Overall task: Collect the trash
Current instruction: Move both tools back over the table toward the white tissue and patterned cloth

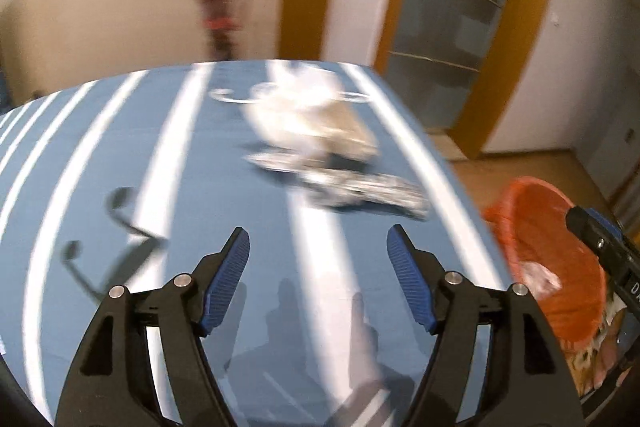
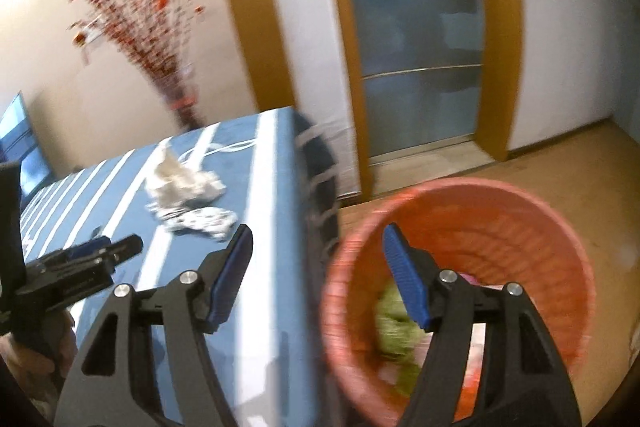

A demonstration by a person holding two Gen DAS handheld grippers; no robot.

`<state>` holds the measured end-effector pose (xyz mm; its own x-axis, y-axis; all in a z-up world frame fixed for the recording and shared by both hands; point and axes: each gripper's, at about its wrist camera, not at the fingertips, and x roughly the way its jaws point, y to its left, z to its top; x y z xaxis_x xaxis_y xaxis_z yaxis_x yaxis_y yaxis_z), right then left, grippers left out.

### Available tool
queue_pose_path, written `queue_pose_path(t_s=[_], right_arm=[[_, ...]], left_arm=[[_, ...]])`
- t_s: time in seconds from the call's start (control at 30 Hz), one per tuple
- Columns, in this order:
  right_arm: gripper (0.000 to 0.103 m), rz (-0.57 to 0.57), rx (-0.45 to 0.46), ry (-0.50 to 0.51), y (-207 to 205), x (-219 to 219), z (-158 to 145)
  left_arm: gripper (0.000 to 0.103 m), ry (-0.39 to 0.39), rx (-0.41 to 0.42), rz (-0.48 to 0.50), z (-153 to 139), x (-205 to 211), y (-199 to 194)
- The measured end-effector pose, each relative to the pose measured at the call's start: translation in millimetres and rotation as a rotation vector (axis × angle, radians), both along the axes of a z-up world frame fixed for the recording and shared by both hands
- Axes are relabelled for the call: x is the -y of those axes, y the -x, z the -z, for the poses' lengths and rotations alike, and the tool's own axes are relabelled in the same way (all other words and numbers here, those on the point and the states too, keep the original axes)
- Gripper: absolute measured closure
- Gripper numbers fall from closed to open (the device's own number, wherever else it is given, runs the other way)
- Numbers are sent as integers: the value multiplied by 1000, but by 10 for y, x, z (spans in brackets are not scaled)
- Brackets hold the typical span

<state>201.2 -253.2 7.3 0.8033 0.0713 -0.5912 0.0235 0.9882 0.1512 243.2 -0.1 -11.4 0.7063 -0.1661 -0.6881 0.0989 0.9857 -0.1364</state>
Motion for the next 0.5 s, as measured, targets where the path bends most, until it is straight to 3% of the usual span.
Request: queue_pose_path(t_s=[0.2,0.5], right_arm=[[37,-154,-80,-23,-458,-610,142],[38,-275,-150,40,-989,-1329,337]], left_arm=[[31,-6,15,-153,19,-681,-39],[31,24,22,-245,82,-1245,-123]])
